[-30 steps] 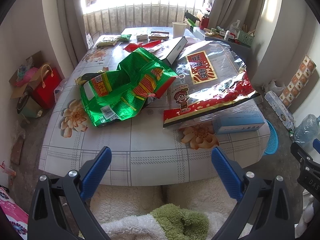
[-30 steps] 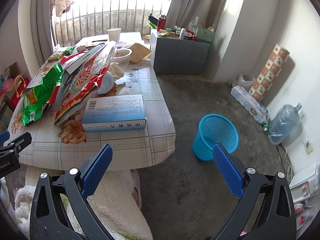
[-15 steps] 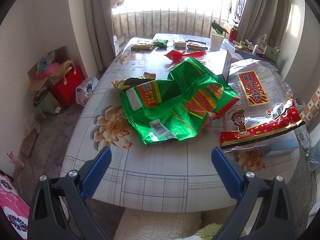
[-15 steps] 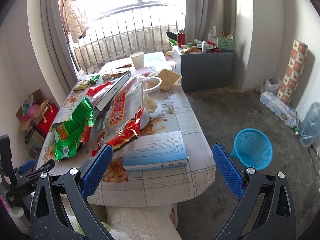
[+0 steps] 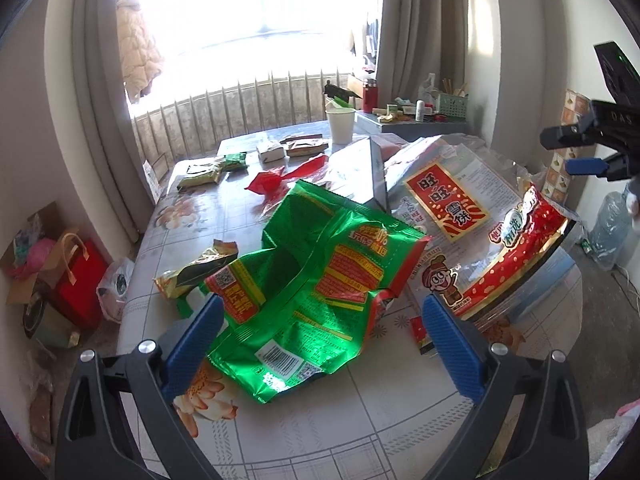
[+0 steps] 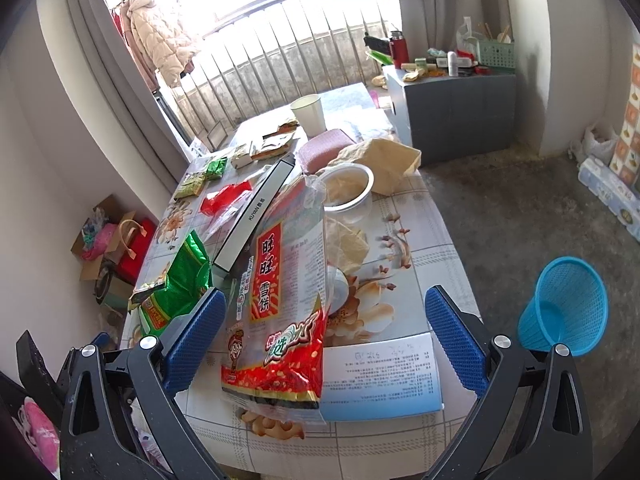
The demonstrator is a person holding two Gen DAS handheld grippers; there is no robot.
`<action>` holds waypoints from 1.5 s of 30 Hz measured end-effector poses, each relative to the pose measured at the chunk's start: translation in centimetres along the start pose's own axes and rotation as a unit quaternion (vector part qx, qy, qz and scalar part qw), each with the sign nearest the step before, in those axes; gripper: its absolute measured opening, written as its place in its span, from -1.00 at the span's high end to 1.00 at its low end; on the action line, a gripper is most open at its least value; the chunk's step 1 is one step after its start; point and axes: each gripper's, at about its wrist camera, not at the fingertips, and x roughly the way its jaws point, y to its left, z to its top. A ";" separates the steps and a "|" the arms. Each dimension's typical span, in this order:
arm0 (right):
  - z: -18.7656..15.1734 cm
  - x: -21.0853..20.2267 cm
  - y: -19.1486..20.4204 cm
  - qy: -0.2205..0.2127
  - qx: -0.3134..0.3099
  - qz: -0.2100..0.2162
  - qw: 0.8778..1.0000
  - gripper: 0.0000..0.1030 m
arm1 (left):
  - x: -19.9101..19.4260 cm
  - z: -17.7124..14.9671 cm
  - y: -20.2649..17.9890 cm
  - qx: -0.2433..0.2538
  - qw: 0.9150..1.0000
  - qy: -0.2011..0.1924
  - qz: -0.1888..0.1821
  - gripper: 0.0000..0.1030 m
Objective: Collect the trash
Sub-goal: 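Grasp the green chip bag with the left tool while the right tool grasps the red-white cracker bag, then carry both bags over the blue wastebasket with both tools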
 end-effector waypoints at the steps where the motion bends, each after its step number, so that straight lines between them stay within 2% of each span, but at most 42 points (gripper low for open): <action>1: 0.3 0.5 0.0 0.007 0.003 0.008 1.000 -0.84 | 0.8 0.1 -0.7 0.015 1.000 0.007 -0.012 -0.77; 3: 0.9 1.5 -0.2 0.023 0.008 0.019 1.000 -0.83 | 2.7 0.0 -1.8 0.042 0.999 0.028 -0.021 -0.67; 9: 1.7 4.3 -1.0 0.071 0.017 0.046 0.996 -0.76 | 7.7 -1.2 -3.7 0.111 0.988 0.103 -0.013 -0.31; 12: 1.9 5.8 -1.6 0.096 0.025 0.057 0.993 -0.67 | 8.9 -1.7 -4.1 0.140 0.983 0.117 0.005 -0.16; 15: 1.8 7.0 -2.1 0.119 0.036 0.072 0.990 -0.56 | 9.1 -1.8 -4.4 0.159 0.981 0.109 0.014 -0.07; 17: 1.7 7.7 -2.3 0.132 0.043 0.075 0.988 -0.37 | 9.1 -1.9 -4.9 0.175 0.979 0.105 0.022 0.05; 19: 1.5 8.0 -2.5 0.142 0.049 0.081 0.985 -0.20 | 9.0 -2.0 -5.6 0.186 0.977 0.105 0.024 0.32; 21: 1.2 8.0 -2.6 0.148 0.053 0.084 0.984 -0.01 | 8.8 -1.9 -5.9 0.190 0.976 0.106 0.021 0.50; 22: 1.1 8.0 -2.6 0.150 0.054 0.086 0.984 0.11 | 8.6 -1.9 -5.9 0.190 0.976 0.103 0.018 0.62; 24: 0.8 7.9 -2.8 0.152 0.058 0.091 0.982 0.26 | 8.0 -1.7 -6.1 0.187 0.978 0.092 0.013 0.70; 26: 0.7 7.7 -2.9 0.154 0.061 0.094 0.982 0.58 | 7.4 -1.5 -6.1 0.189 0.979 0.079 0.014 0.78; 31: 0.3 6.6 -3.2 0.143 0.080 0.117 0.980 0.91 | 5.7 -0.5 -5.8 0.187 0.980 0.051 0.034 0.96; 34: 0.1 5.3 -3.5 0.126 0.095 0.124 0.980 0.99 | 3.9 0.3 -5.4 0.177 0.983 0.027 0.047 1.00; 40: -0.7 1.4 -4.0 0.084 0.114 0.139 0.980 1.00 | -0.1 2.0 -4.5 0.162 0.984 -0.019 0.073 1.00; 45: -1.3 -1.3 -4.3 0.047 0.132 0.159 0.977 1.00 | -3.6 3.6 -4.0 0.127 0.989 -0.049 0.064 1.00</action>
